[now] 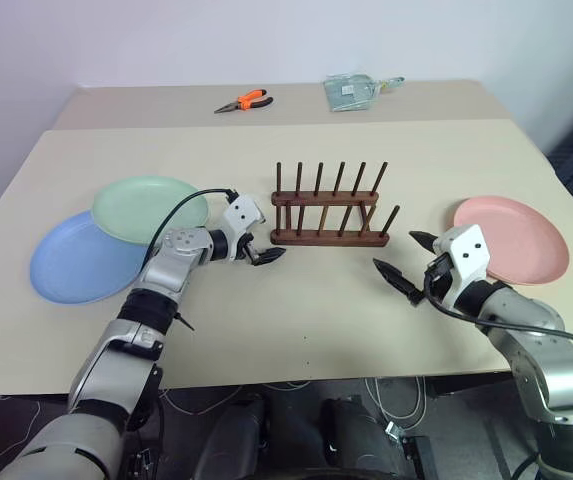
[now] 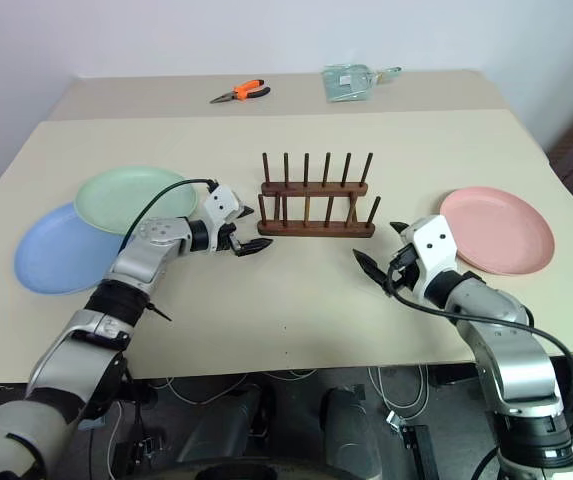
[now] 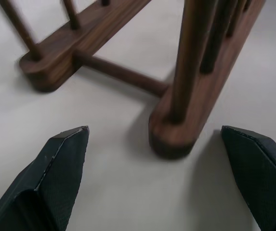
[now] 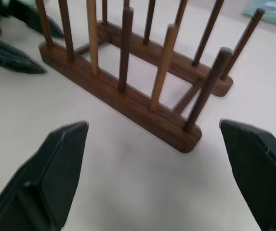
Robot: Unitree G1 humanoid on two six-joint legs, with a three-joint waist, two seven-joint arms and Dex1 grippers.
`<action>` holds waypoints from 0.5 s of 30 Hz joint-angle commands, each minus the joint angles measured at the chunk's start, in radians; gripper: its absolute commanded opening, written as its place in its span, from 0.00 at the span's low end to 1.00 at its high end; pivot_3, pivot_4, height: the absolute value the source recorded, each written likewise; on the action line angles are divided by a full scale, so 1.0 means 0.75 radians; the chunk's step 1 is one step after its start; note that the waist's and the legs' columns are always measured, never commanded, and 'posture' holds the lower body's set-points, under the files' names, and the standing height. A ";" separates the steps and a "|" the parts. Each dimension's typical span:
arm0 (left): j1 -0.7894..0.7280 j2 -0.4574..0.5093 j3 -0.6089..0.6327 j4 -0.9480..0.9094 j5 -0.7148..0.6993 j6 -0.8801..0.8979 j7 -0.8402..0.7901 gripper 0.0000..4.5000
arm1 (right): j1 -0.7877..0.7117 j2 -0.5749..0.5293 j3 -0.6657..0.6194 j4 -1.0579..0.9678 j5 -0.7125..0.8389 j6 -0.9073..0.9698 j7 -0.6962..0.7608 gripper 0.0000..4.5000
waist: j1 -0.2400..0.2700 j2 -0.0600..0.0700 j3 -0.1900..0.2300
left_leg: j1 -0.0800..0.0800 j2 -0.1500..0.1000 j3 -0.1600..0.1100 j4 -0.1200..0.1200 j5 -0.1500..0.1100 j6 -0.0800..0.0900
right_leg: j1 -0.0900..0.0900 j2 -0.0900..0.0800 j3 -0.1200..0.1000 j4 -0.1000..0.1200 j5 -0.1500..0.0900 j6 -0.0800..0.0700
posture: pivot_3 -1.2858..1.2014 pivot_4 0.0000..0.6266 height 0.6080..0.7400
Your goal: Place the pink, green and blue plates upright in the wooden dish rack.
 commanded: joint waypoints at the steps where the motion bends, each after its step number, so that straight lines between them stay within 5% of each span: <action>1: -0.058 -0.066 -0.043 0.120 0.038 -0.084 -0.077 0.89 | 0.036 0.007 -0.067 -0.129 0.005 0.023 -0.055 1.00 | 0.001 0.000 0.000 | 0.000 0.000 0.000 0.000 0.000 0.000 | 0.000 0.000 0.000 0.000 0.000 0.000 | 0.52 0.24 0.84; 8: -0.059 -0.124 -0.036 0.149 0.073 -0.148 -0.098 0.18 | 0.120 -0.010 -0.105 -0.141 -0.006 0.003 -0.054 1.00 | -0.004 -0.001 0.000 | 0.000 0.000 0.000 0.001 0.000 0.001 | 0.001 0.000 -0.001 0.000 0.000 0.000 | 0.52 0.24 0.84; 15: 0.142 0.011 -0.100 -0.327 0.045 -0.124 -0.307 0.17 | 0.198 -0.102 -0.221 -0.092 0.008 -0.018 0.038 1.00 | -0.004 0.000 0.000 | 0.000 0.000 0.000 0.000 0.000 0.001 | 0.000 0.001 0.000 0.000 0.000 0.000 | 0.52 0.24 0.84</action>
